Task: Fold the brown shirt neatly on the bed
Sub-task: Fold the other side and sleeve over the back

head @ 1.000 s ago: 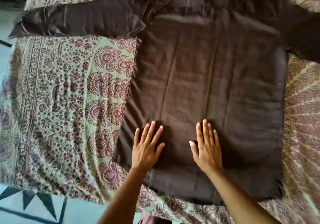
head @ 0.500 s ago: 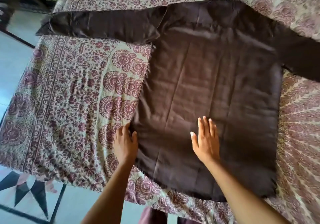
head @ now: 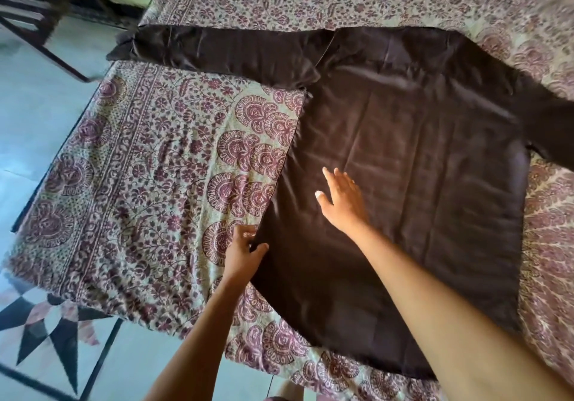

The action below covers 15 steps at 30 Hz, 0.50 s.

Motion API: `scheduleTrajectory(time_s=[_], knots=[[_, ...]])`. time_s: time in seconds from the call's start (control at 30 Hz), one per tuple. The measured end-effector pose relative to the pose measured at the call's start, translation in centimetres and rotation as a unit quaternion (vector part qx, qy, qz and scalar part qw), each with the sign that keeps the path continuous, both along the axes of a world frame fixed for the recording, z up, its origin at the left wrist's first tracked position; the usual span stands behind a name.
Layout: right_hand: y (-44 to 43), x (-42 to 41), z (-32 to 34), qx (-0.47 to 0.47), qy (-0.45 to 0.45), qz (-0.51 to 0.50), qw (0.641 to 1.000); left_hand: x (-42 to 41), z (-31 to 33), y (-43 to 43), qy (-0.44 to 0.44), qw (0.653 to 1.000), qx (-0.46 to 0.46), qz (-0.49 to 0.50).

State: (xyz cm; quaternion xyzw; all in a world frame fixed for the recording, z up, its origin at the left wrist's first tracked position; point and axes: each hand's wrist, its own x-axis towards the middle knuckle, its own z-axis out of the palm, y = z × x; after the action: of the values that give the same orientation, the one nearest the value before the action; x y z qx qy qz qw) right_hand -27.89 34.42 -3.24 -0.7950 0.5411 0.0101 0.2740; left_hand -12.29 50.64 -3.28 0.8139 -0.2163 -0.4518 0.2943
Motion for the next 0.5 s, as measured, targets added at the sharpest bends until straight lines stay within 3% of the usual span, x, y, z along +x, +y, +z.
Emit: scheduleTrajectory(time_s=[0.37, 0.5], knots=[[-12.8, 9.6, -1.2, 0.019, 0.06, 0.047, 0.997, 2.2, -1.3, -4.6, 0.023, 0.991, -0.031, -0.128], [-16.9, 12.0, -1.9, 0.038, 0.09, 0.032, 0.995, 2.3, -1.5, -5.7, -0.016, 0.978, -0.049, -0.204]])
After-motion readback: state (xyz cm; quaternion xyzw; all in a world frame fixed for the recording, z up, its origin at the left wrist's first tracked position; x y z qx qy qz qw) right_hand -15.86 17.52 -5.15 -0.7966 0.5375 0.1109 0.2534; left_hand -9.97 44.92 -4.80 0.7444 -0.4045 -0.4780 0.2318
